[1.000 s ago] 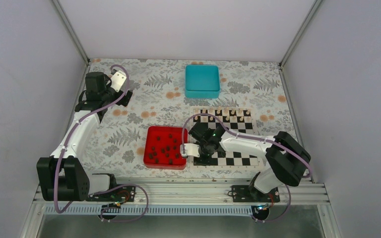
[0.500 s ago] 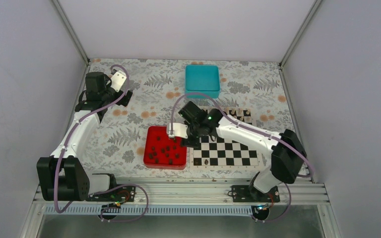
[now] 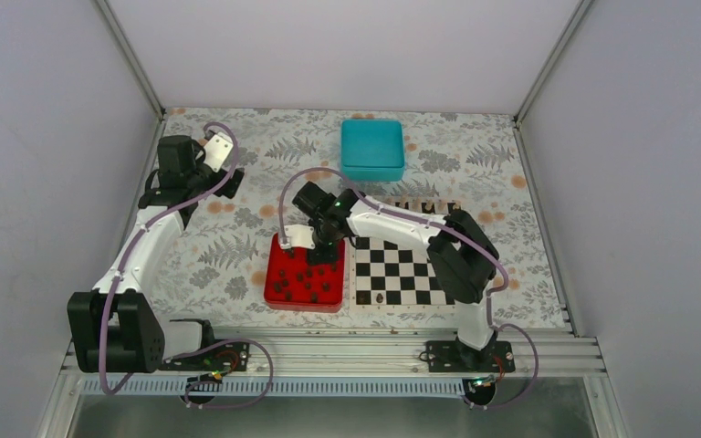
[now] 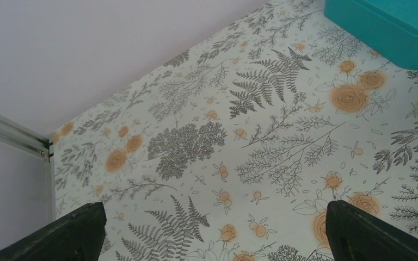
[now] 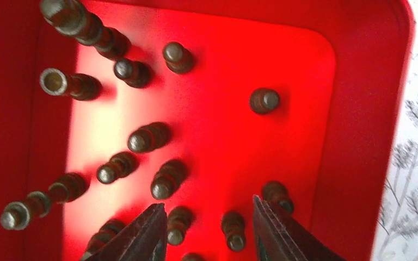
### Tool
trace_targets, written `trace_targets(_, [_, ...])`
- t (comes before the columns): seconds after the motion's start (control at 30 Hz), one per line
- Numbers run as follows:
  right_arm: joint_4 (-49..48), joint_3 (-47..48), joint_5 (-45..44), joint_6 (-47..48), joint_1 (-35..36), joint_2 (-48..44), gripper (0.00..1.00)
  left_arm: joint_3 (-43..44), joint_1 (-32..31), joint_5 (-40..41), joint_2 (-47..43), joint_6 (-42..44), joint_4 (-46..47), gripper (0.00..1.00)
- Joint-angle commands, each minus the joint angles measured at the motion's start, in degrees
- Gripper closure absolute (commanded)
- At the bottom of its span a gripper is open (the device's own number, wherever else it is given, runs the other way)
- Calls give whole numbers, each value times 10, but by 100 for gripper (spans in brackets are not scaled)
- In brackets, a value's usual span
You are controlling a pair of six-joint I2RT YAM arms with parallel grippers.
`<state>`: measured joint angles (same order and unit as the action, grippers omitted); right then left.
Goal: Set up the chess pieces on the board
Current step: Pick up the chess piece from the storage box.
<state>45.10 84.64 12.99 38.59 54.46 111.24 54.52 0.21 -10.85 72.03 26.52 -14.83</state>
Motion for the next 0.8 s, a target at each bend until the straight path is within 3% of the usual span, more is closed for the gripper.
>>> trace_targets(0.0, [14,22,37,16,17,13,59,-8,2,1,-13,5,22,0])
trace_targets(0.33, [-6,-1,35,11,32,35,62,-18,2,5,-11,6,30,0])
trace_targets(0.77, [-37,-31,20,5,33,45,74,-19,2,4,-9,6,30,0])
